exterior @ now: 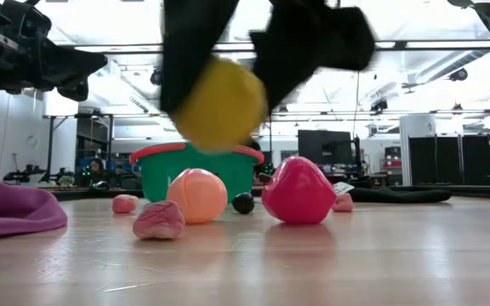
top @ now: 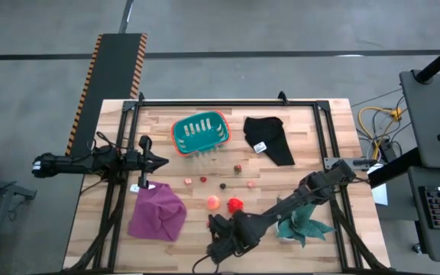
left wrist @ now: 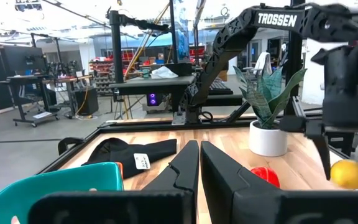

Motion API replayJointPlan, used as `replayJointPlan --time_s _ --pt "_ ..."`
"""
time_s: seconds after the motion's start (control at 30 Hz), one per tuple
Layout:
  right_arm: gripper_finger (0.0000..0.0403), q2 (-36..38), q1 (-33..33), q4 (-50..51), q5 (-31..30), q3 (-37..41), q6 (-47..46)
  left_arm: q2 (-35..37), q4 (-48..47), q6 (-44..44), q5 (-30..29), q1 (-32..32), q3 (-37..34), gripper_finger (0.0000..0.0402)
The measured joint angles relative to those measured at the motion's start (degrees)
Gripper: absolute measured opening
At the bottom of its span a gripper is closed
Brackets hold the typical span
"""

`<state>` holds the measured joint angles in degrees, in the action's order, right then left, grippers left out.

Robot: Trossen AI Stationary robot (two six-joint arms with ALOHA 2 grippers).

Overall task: Pick and placing Produce into tupperware
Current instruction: Put the yellow lemon into the basket

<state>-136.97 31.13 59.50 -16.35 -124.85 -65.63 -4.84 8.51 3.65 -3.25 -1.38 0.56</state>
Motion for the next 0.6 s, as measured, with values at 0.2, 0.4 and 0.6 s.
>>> replayJointPlan --time_s 0.2,0.4,0.6 --pt "0.0195 0.11 0.09 0.15 -4.25 -4.83 9.03 0.0 0.0 0.0 -0.01 0.0 0.0 0.0002" --pt "0.0195 0.2 0.21 -0.26 -5.13 -8.74 17.69 0.0 0.0 -0.01 -0.02 -0.01 0.0 0.0002" --pt "0.0195 0.27 1.65 -1.55 -6.37 -9.96 30.3 0.0 0.0 0.0 -0.01 0.01 0.0 0.0002"
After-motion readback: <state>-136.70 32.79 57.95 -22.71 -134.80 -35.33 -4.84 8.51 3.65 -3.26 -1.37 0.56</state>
